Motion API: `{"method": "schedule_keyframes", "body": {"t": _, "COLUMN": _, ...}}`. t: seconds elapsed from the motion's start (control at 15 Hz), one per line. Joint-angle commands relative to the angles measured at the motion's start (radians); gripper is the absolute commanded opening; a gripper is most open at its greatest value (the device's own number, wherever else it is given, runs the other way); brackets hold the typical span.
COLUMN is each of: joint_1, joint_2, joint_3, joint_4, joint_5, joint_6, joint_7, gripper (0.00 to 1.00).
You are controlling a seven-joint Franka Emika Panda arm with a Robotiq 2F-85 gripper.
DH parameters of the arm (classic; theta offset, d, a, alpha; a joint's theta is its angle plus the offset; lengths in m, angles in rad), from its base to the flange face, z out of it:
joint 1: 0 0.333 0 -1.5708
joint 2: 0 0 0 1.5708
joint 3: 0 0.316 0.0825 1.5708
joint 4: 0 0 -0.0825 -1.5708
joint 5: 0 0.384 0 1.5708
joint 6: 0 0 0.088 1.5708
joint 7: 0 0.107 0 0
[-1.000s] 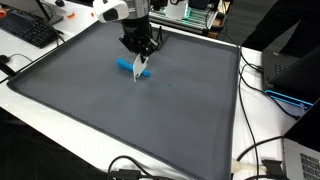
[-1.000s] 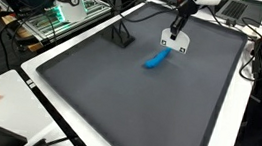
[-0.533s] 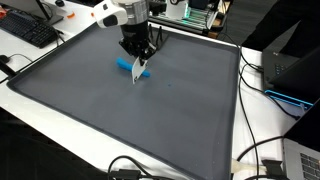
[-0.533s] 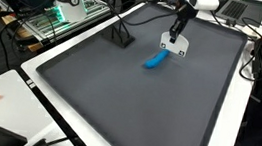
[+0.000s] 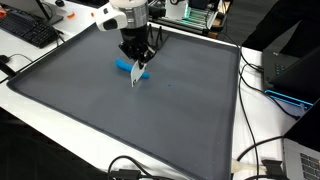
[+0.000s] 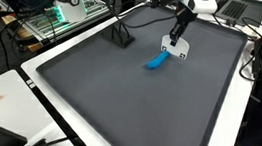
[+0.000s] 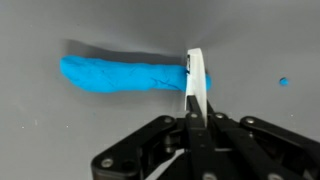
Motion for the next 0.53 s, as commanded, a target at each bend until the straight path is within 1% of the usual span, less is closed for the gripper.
{"method": "schedule_keyframes", "body": {"t": 0.0, "joint_1": 0.019, "joint_2": 0.021, "joint_3": -0.021, "joint_4": -0.026, "joint_5": -0.011, "joint_6": 0.038, "joint_7": 0.026, "gripper": 0.01}}
{"method": "schedule_keyframes", "body": {"t": 0.47, "joint_1": 0.028, "joint_2": 0.033, "joint_3": -0.028, "joint_4": -0.019, "joint_5": -0.016, "joint_6": -0.031, "joint_7": 0.03, "gripper": 0.01}}
